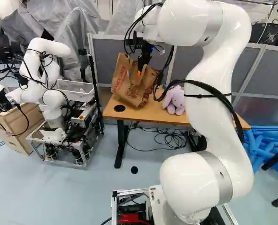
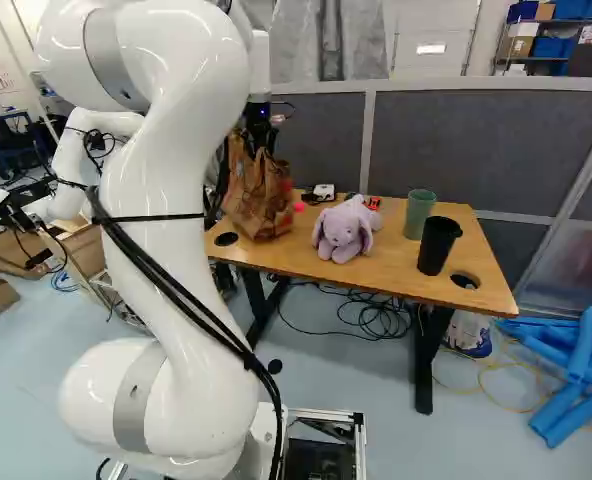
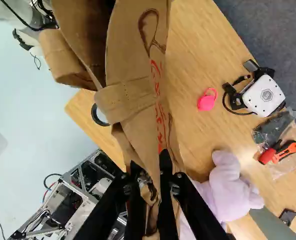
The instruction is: Pick up the bag on the ground and place it on the table
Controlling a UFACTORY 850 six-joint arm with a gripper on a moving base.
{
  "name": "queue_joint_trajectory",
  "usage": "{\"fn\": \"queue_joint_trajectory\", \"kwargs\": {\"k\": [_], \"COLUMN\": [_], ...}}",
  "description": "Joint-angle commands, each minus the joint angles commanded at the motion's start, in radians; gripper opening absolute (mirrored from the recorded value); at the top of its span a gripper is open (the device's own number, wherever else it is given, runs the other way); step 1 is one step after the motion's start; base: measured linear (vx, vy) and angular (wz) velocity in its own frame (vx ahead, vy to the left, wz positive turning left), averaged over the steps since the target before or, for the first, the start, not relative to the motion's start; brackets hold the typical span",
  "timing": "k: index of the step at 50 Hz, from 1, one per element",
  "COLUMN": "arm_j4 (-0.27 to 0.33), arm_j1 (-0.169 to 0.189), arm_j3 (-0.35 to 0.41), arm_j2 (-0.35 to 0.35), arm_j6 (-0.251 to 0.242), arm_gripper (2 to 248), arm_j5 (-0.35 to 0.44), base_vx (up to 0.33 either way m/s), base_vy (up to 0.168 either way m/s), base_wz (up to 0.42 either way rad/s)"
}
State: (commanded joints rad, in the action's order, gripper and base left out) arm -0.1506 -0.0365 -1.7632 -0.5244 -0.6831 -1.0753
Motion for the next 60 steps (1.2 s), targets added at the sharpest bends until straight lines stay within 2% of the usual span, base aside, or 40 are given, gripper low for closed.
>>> {"fn": "queue_joint_trajectory", "kwargs": {"k": [9, 28, 29, 34, 35, 39, 40, 44, 45, 50, 51, 55, 56, 60], "arm_j4": [0.000, 0.000, 0.000, 0.000, 0.000, 0.000, 0.000, 0.000, 0.000, 0.000, 0.000, 0.000, 0.000, 0.000], "arm_j1": [0.001, 0.001, 0.001, 0.001, 0.001, 0.001, 0.001, 0.001, 0.001, 0.001, 0.001, 0.001, 0.001, 0.001], "arm_j3": [-0.036, -0.042, -0.042, -0.042, -0.042, -0.042, -0.042, -0.042, -0.042, -0.042, -0.042, -0.043, -0.043, -0.043], "arm_j2": [-0.044, -0.054, -0.054, -0.054, -0.054, -0.054, -0.054, -0.054, -0.054, -0.054, -0.053, -0.048, -0.046, -0.038], "arm_j6": [0.000, 0.000, 0.000, 0.000, 0.000, 0.000, 0.000, 0.000, 0.000, 0.000, 0.000, 0.000, 0.000, 0.000], "arm_gripper": [25, 29, 60, 60, 94, 94, 129, 129, 164, 164, 201, 201, 238, 238], "arm_j5": [0.000, 0.000, 0.000, 0.000, 0.000, 0.000, 0.000, 0.000, 0.000, 0.000, 0.000, 0.000, 0.000, 0.000], "base_vx": [0.000, 0.000, 0.000, 0.000, 0.000, 0.000, 0.000, 0.000, 0.000, 0.000, 0.000, 0.000, 0.000, 0.000], "base_vy": [0.000, 0.000, 0.000, 0.000, 0.000, 0.000, 0.000, 0.000, 0.000, 0.000, 0.000, 0.000, 0.000, 0.000], "base_wz": [0.000, 0.000, 0.000, 0.000, 0.000, 0.000, 0.000, 0.000, 0.000, 0.000, 0.000, 0.000, 0.000, 0.000]}}
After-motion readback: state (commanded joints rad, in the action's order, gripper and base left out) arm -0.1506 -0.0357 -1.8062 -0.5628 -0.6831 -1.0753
